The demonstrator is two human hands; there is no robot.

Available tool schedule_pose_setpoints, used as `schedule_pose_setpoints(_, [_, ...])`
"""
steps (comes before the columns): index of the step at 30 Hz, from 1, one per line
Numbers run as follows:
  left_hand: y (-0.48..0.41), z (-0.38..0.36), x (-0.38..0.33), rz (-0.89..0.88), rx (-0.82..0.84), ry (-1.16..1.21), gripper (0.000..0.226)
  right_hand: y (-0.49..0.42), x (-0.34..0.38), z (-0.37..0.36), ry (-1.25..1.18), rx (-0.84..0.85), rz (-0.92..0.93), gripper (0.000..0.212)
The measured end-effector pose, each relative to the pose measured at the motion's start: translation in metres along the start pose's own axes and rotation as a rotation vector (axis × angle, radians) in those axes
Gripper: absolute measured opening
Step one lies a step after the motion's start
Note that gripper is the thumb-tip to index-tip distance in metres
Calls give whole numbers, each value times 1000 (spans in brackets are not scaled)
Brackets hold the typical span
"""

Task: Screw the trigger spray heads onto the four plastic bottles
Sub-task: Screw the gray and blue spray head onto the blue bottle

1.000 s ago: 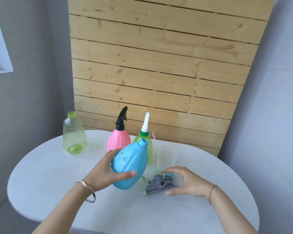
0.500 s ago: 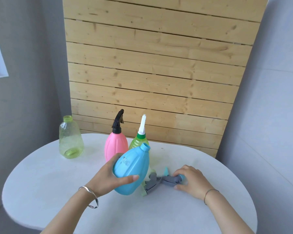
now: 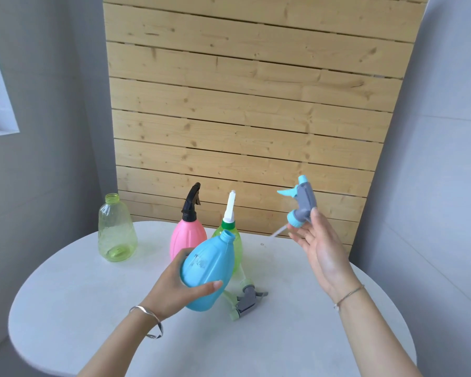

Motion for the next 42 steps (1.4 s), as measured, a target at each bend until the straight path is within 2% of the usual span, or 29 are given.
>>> schedule_pose_setpoints(2, [1, 4, 2, 18, -14, -7, 70, 2, 8, -13, -247, 97, -51, 34])
schedule_pose_setpoints(4, [1, 7, 5, 35, -20, -13, 70, 4, 13, -21, -395, 154, -93, 39])
schedule_pose_setpoints(8, [3, 13, 8, 56, -21, -14, 72, 5, 15, -31, -456, 195, -131, 42])
schedule_pose_setpoints(15, [5, 11, 4, 31, 33, 13, 73, 4, -5, -51, -276, 221, -222, 43])
schedule_pose_setpoints(17, [5, 7, 0, 19, 67, 26, 73, 6, -14, -58, -157, 236, -240, 34])
schedule_pose_setpoints(20, [4, 3, -4, 10, 92, 42, 71, 10, -24, -67, 108, 233, -162, 18])
schedule_pose_setpoints(23, [4, 1, -5, 8, 104, 58, 71, 11, -35, -74, 279, 231, -134, 20])
schedule_pose_setpoints(28, [4, 1, -7, 17, 119, 92, 68, 12, -40, -80, 272, 292, -127, 22])
schedule_pose_setpoints(31, [5, 1, -6, 40, 81, 177, 67, 10, -39, -80, 246, 272, -98, 23])
schedule_pose_setpoints(37, [1, 22, 1, 128, -267, 399, 81, 6, -37, -78, 167, 188, -32, 19])
schedule_pose_setpoints(39, [-1, 22, 3, 153, -278, 510, 70, 6, -41, -76, 141, 141, -27, 20])
schedule_pose_setpoints(42, [0, 14, 4, 190, -246, 538, 59, 6, -44, -76, 140, 122, -8, 22])
Point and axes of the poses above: each hand's wrist, its own y-axis away from the middle knuckle, its own z-axis out of the back of the hand, x = y × z, the point moved 6 cm from there along -y, towards the middle knuckle, and after that the axes turned 15 degrees about -z, right-handed, at the moved point
